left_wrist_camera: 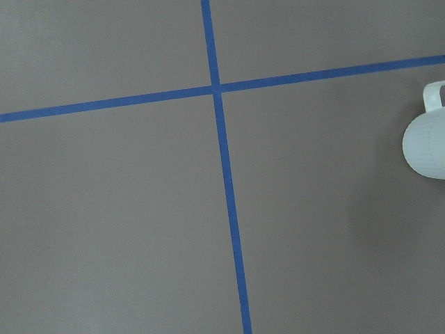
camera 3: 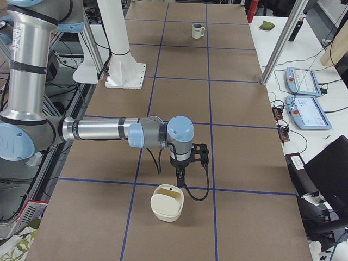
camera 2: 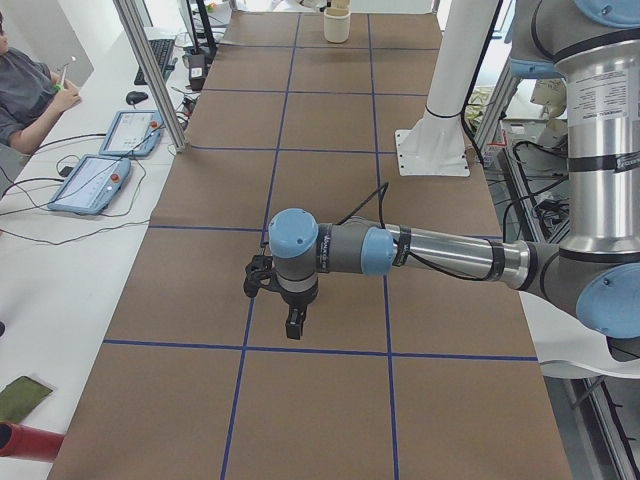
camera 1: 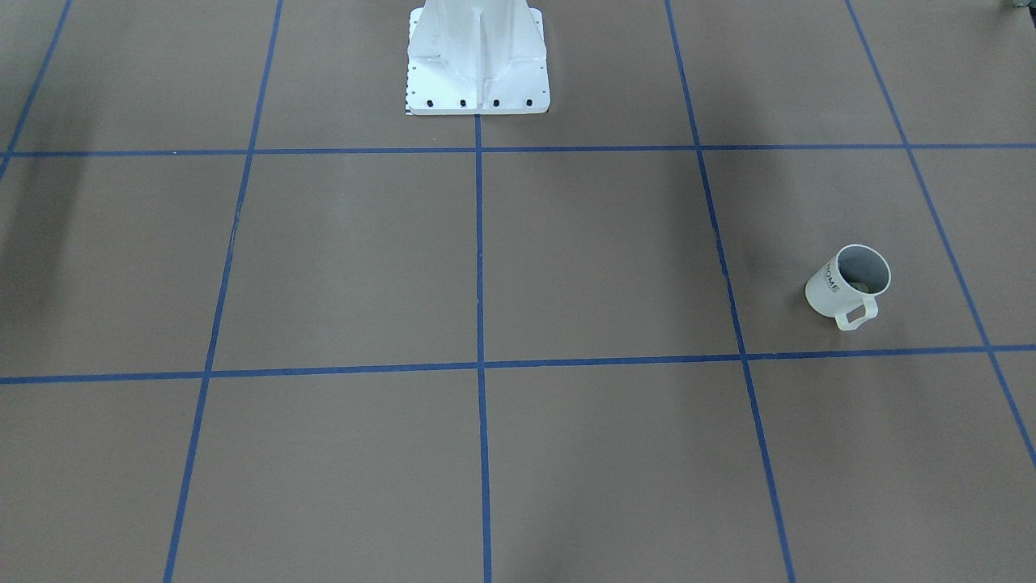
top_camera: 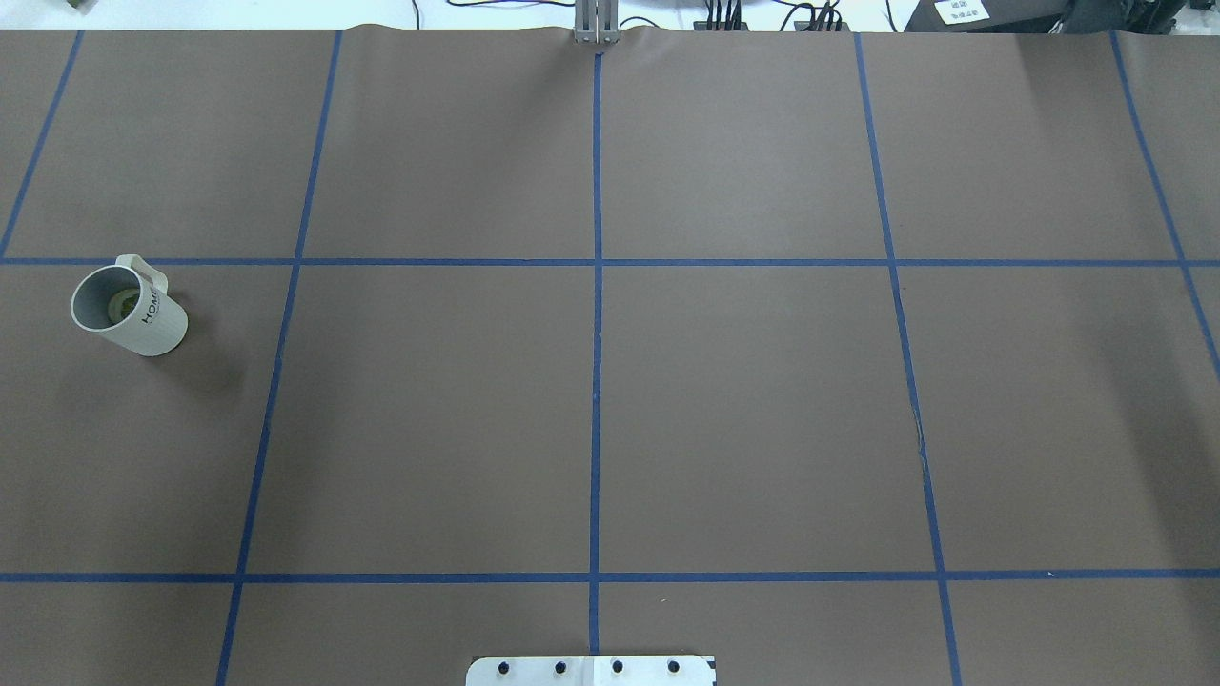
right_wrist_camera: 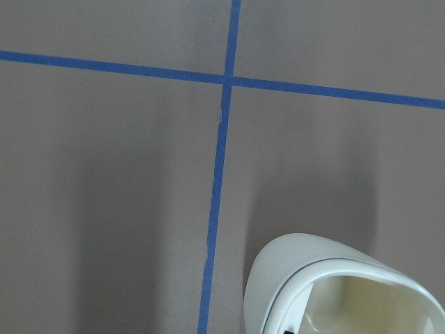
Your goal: Left arm hands cup to right arm to dump lemon
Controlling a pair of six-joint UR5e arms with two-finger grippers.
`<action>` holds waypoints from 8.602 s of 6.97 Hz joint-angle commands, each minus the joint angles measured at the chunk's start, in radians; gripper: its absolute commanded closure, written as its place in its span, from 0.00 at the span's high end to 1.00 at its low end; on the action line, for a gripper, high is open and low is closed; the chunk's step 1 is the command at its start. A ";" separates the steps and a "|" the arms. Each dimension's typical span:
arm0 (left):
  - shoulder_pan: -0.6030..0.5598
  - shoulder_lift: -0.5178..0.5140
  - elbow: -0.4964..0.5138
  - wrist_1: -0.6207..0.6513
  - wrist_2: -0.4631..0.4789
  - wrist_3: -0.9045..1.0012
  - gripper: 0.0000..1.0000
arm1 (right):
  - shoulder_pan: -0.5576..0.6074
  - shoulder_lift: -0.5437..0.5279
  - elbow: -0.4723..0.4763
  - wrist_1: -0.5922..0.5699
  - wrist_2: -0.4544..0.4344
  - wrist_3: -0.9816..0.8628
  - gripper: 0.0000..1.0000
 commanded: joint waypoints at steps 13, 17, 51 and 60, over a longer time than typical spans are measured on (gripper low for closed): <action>0.003 -0.121 -0.048 -0.104 0.020 -0.009 1.00 | -0.013 0.153 0.057 0.151 0.056 0.008 1.00; 0.033 -0.123 -0.019 -0.233 0.020 -0.064 1.00 | -0.100 0.192 0.052 0.328 0.058 0.215 1.00; 0.477 -0.458 -0.019 -0.486 0.083 -1.274 0.00 | -0.532 0.533 -0.086 0.725 -0.323 0.269 0.98; 0.606 -0.862 0.170 -0.486 0.137 -1.718 0.00 | -1.036 0.758 -0.173 1.016 -1.033 0.371 0.98</action>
